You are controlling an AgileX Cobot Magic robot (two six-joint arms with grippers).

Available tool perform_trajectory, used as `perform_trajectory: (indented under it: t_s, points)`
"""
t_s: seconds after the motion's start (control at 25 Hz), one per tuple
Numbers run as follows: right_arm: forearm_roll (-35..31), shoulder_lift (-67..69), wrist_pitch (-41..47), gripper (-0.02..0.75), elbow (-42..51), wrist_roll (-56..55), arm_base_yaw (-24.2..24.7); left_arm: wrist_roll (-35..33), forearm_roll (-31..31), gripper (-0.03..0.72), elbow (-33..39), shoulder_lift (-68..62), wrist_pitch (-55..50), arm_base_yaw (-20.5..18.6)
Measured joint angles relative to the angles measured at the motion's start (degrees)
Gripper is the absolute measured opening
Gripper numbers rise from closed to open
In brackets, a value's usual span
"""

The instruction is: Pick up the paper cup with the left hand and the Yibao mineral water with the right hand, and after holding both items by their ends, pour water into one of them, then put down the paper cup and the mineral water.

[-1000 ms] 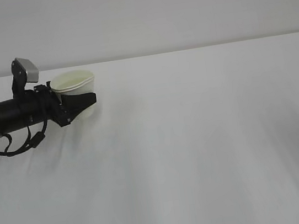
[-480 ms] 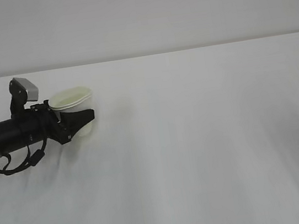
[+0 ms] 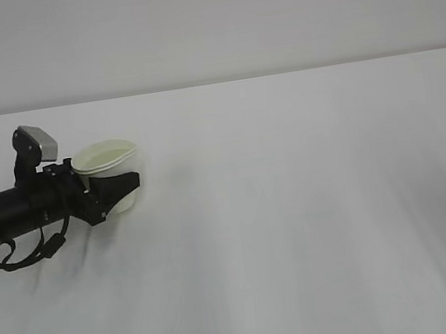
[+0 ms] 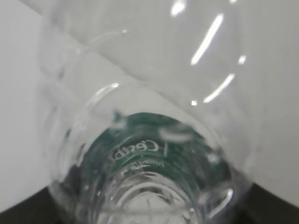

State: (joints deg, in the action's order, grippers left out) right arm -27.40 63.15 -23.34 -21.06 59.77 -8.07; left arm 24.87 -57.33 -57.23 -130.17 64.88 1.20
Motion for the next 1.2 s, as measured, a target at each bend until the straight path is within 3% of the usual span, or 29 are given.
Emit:
perform_trajectory:
  t_s: [1.2]
  points:
    - [0.0, 0.0, 0.0, 0.445, 0.0, 0.0, 0.0, 1.1, -2.6, 0.471, 0.2, 0.0, 0.0, 0.0]
